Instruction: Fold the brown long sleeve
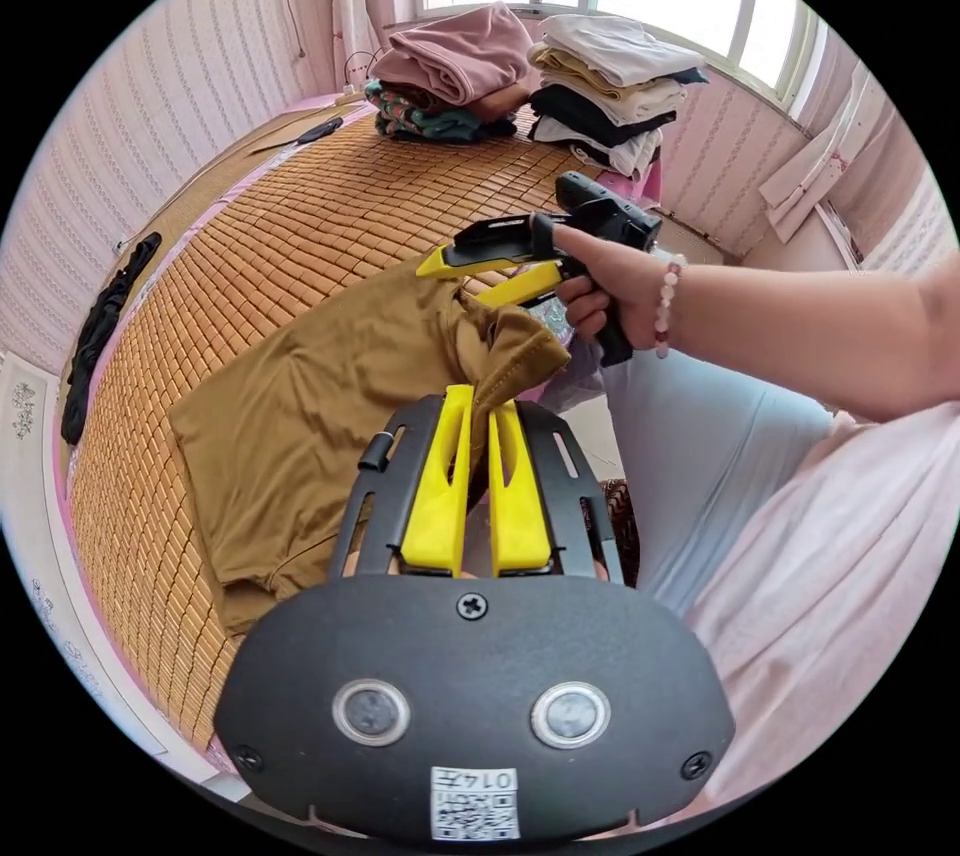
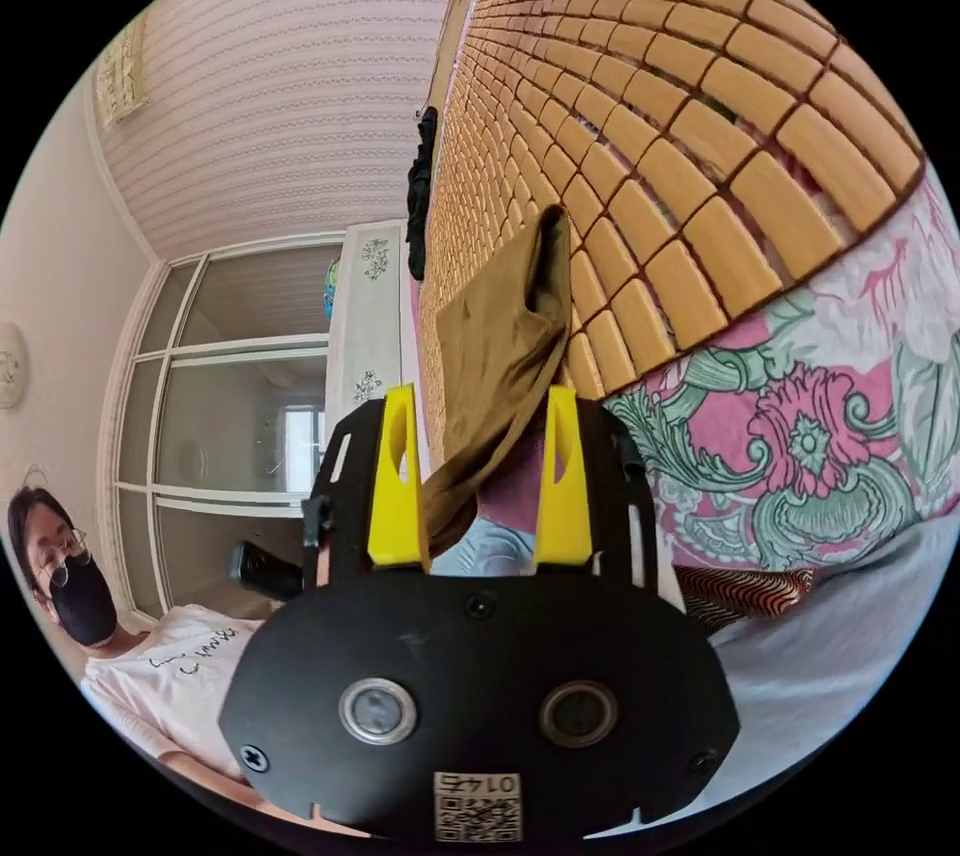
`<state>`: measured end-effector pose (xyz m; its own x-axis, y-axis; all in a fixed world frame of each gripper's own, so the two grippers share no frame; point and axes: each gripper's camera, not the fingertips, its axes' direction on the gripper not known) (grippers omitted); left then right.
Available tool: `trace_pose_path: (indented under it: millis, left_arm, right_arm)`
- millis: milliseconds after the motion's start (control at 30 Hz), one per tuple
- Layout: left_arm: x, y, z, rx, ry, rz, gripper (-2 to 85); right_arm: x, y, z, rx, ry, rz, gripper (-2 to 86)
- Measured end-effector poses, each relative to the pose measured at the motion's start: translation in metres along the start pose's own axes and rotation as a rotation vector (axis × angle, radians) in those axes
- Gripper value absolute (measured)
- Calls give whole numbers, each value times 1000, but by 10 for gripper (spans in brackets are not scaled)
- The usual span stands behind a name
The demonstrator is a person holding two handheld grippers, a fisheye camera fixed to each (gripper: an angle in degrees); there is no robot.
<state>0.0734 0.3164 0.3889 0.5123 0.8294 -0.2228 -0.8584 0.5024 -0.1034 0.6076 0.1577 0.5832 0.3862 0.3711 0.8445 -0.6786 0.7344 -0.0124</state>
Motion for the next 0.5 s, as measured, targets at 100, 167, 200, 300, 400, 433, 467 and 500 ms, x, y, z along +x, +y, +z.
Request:
trace_pose_path:
  millis: [100,167,200,300,400,433,467,500]
  left_arm:
    - [12,10,-14,16,13,17,-2]
    - [17,14,-23,33,18,7,-2]
    - [17,14,-25,40,21,4,-2]
    - [18,7,-30,89,74,-4,-2]
    - [14,-7,-32,151,173,-23,-2]
    - [11,-13,-33,182,216,-40,-2]
    - [8,-16,-34,215,246,-55,-1]
    - [6,-17,-35,230,255,-62,-1]
  right_arm:
    - [14,5,-20,114,4,69,46]
    - [14,9,-34,146,-24,65,36]
    - [8,11,-42,141,-23,33,32]
    - [-15,19,-70,156,68,-53,26]
    - [-36,25,-107,202,104,-103,24]
    - [-41,25,-114,207,117,-112,24]
    - [-52,27,-125,216,154,-131,23]
    - [-64,28,-132,215,199,-152,23]
